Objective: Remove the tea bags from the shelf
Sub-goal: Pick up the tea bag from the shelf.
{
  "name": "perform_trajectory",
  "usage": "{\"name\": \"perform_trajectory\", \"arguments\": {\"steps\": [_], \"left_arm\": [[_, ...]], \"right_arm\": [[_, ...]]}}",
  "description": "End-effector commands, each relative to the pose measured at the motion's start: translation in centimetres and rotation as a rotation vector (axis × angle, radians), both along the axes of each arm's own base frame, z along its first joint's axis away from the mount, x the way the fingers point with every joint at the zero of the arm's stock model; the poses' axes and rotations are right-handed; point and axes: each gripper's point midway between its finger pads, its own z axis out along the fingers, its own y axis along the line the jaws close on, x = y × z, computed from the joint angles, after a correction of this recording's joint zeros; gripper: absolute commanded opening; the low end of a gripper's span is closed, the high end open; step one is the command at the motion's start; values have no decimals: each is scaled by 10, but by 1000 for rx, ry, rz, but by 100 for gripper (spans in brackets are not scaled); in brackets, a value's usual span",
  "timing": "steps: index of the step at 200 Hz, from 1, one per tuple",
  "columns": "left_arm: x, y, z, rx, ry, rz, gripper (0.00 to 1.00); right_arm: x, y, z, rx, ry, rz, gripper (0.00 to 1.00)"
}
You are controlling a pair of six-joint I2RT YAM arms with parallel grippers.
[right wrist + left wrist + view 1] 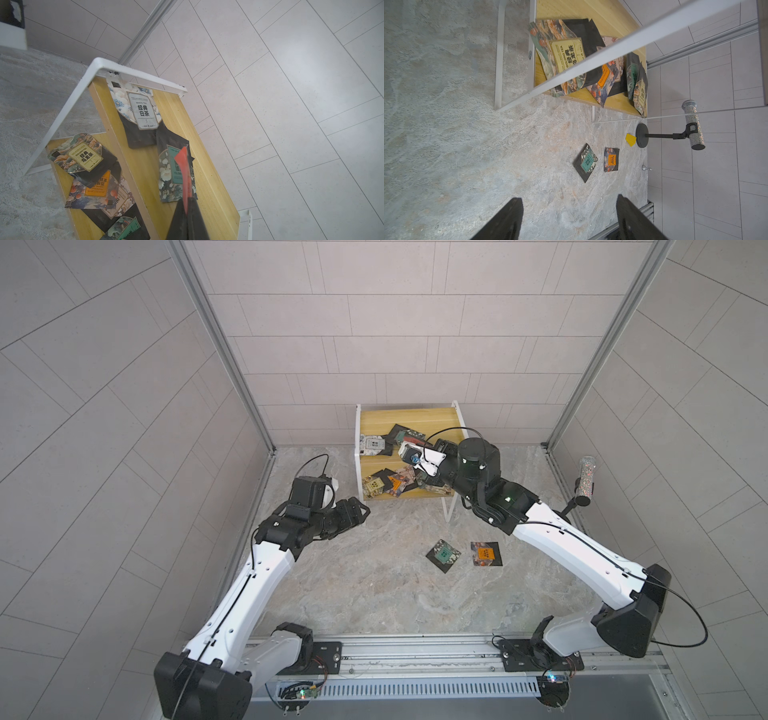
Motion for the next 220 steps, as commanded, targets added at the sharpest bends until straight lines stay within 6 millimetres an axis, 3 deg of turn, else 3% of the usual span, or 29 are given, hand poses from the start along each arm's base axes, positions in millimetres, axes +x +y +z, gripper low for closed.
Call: {"name": "perform_trajectory", "arguments": {"steps": [1, 57, 108, 140, 220], "left_arm": [[1, 0, 8, -7, -30, 6, 78], [1, 0, 12, -15, -36, 13, 78], [-2, 3, 11, -11, -36, 25, 78], [-6, 6, 6, 3, -27, 30, 78], [-14, 13, -9, 35, -1, 45, 78]], "right_arm": [[-17, -15, 32, 49, -50, -6, 0], [-56, -25, 27, 42, -43, 37, 0], [-95, -22, -5, -1, -3, 100, 0], [-121, -15, -36, -42, 41, 147, 0], [-143, -8, -80, -62, 114, 173, 0]]}}
